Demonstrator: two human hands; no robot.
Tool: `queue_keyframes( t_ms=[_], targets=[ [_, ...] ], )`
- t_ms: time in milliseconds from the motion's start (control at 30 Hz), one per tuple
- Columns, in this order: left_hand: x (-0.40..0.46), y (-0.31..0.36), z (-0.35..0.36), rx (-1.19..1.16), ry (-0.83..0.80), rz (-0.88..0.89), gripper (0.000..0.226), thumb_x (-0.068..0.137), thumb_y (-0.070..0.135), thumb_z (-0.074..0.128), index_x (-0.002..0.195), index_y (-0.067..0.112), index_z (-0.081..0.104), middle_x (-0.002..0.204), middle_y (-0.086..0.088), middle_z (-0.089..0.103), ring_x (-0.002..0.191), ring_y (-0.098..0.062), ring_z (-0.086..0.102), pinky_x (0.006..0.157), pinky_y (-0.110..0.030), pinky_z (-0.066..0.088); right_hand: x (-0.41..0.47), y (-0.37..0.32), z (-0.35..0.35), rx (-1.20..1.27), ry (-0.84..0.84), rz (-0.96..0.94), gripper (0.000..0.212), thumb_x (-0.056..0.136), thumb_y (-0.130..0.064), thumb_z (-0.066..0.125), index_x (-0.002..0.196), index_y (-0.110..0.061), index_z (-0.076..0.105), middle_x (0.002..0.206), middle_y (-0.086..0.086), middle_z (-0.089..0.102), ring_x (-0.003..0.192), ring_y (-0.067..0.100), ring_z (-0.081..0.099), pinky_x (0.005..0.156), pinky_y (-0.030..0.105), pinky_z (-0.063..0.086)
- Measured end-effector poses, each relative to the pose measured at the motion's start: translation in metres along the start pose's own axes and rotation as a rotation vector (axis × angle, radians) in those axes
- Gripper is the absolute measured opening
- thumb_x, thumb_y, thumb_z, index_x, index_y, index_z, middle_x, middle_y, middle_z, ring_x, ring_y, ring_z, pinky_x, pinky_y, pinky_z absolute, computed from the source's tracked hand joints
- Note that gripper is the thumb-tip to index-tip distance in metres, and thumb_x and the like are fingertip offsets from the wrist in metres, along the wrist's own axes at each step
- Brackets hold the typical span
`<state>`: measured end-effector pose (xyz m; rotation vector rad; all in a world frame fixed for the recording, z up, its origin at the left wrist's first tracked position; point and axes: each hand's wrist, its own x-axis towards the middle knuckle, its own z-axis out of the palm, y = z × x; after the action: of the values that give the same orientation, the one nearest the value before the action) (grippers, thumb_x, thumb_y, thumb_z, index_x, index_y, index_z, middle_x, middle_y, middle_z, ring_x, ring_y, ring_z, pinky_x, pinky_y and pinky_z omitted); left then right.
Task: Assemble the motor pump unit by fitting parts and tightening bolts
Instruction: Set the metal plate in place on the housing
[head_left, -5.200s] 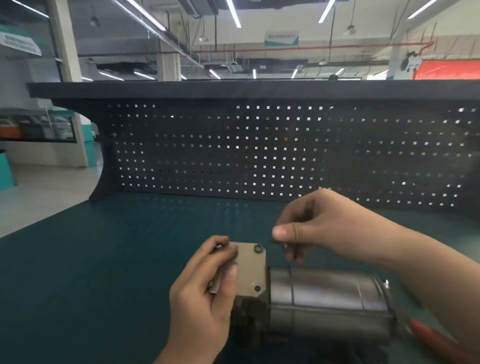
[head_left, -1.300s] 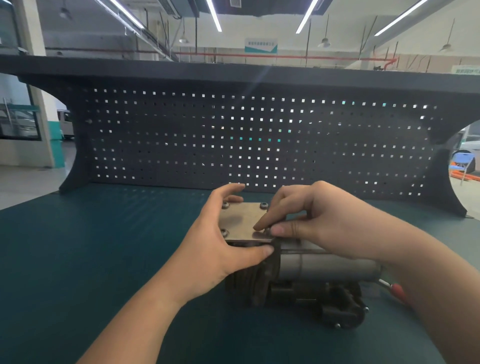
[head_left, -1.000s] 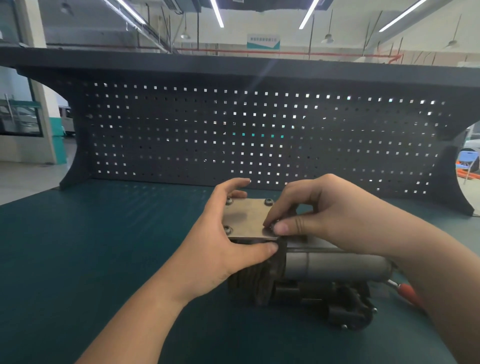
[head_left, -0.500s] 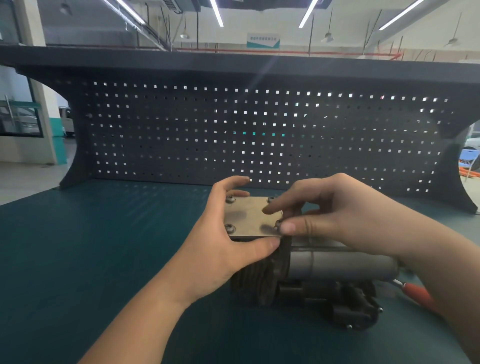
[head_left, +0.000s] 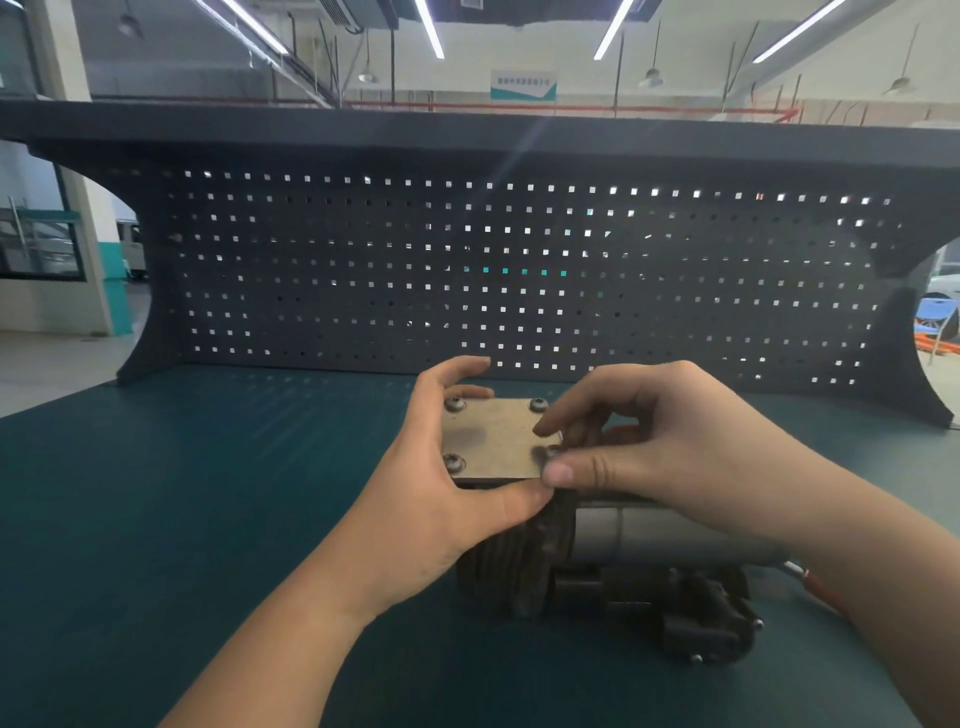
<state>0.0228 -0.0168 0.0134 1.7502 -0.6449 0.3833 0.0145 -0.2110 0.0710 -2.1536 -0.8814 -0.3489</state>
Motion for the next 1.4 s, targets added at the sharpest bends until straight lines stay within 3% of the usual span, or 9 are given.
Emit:
queue_keyframes(
  t_ms=[100, 267, 467, 633, 1033, 1133, 1233, 1300, 1400],
  targets=[
    [0.000, 0.000, 0.000, 0.000, -0.003, -0.005, 0.078, 0.052, 0.053, 0.077, 0.119, 0.061, 0.036, 0.111, 0.034, 0.049, 0.106, 0.010, 0.054, 0.081, -0.003, 0.041, 0.002, 0.001, 0.003, 0.021, 0.057, -0.003, 0.023, 0.056, -0.049, 0.073, 0.070, -0.030, 0.075, 0.074, -0.012, 0.068, 0.074, 0.003, 0.063, 0.071, 0.020, 0.050],
    [0.000, -0.001, -0.001, 0.003, -0.003, -0.006, 0.079, 0.053, 0.052, 0.078, 0.119, 0.062, 0.035, 0.111, 0.035, 0.048, 0.105, 0.011, 0.054, 0.081, -0.002, 0.041, 0.001, 0.001, 0.003, -0.018, -0.002, -0.051, 0.006, 0.073, -0.026, 0.077, 0.078, -0.029, 0.078, 0.077, -0.015, 0.065, 0.078, 0.001, 0.061, 0.070, 0.009, 0.042],
    [0.000, -0.001, 0.000, 0.015, 0.018, 0.001, 0.080, 0.060, 0.039, 0.080, 0.122, 0.058, 0.033, 0.109, 0.035, 0.048, 0.105, 0.011, 0.054, 0.082, -0.003, 0.041, 0.002, 0.003, 0.007, 0.014, 0.093, 0.006, 0.029, 0.049, -0.057, 0.073, 0.064, -0.032, 0.070, 0.072, -0.008, 0.067, 0.072, 0.009, 0.063, 0.073, 0.030, 0.052],
    [0.000, -0.001, 0.000, 0.001, 0.020, -0.006, 0.081, 0.060, 0.039, 0.081, 0.124, 0.057, 0.033, 0.108, 0.036, 0.049, 0.105, 0.011, 0.055, 0.080, -0.002, 0.041, -0.001, 0.005, 0.003, 0.047, -0.022, -0.004, 0.023, 0.065, -0.043, 0.072, 0.087, -0.036, 0.077, 0.079, -0.014, 0.064, 0.076, 0.000, 0.061, 0.071, 0.012, 0.045],
    [-0.002, -0.003, 0.001, 0.076, 0.053, 0.015, 0.078, 0.062, 0.044, 0.085, 0.119, 0.063, 0.035, 0.119, 0.025, 0.048, 0.105, 0.011, 0.053, 0.080, 0.000, 0.039, -0.004, -0.011, 0.010, 0.050, 0.147, 0.077, 0.011, 0.064, -0.038, 0.078, 0.074, -0.036, 0.076, 0.071, -0.021, 0.068, 0.072, -0.007, 0.063, 0.067, 0.005, 0.042],
    [-0.002, 0.002, 0.002, 0.281, 0.068, 0.141, 0.052, 0.067, 0.052, 0.074, 0.114, 0.057, 0.053, 0.131, 0.034, 0.040, 0.124, 0.011, 0.040, 0.090, 0.003, 0.030, -0.010, -0.005, -0.042, 0.004, 0.463, 0.133, 0.022, 0.069, -0.058, 0.063, 0.072, -0.037, 0.071, 0.066, -0.022, 0.069, 0.061, -0.014, 0.059, 0.057, -0.001, 0.039],
    [-0.002, 0.007, 0.005, 0.475, 0.072, 0.326, 0.033, 0.080, 0.035, 0.068, 0.112, 0.043, 0.065, 0.136, 0.030, 0.048, 0.138, 0.006, 0.031, 0.110, -0.008, 0.023, -0.033, 0.036, -0.098, -0.228, 0.741, 0.393, 0.031, 0.093, -0.036, 0.060, 0.068, -0.019, 0.066, 0.058, -0.004, 0.061, 0.052, 0.004, 0.054, 0.046, 0.015, 0.041],
    [-0.004, 0.011, 0.005, 0.477, 0.073, 0.313, 0.042, 0.081, 0.030, 0.066, 0.119, 0.045, 0.059, 0.127, 0.034, 0.055, 0.129, 0.010, 0.041, 0.109, -0.011, 0.029, -0.057, 0.080, -0.098, -0.371, 0.503, 0.681, 0.020, 0.091, -0.025, 0.063, 0.075, -0.014, 0.063, 0.065, 0.001, 0.061, 0.060, 0.019, 0.056, 0.049, 0.022, 0.040],
    [-0.006, 0.015, 0.004, 0.405, 0.047, 0.202, 0.050, 0.083, 0.026, 0.071, 0.124, 0.049, 0.054, 0.119, 0.034, 0.060, 0.120, 0.006, 0.051, 0.101, -0.013, 0.038, -0.086, 0.134, -0.061, -0.471, 0.078, 0.844, 0.024, 0.082, -0.036, 0.071, 0.093, -0.016, 0.063, 0.084, -0.001, 0.066, 0.077, 0.018, 0.062, 0.065, 0.027, 0.048]
  ],
)
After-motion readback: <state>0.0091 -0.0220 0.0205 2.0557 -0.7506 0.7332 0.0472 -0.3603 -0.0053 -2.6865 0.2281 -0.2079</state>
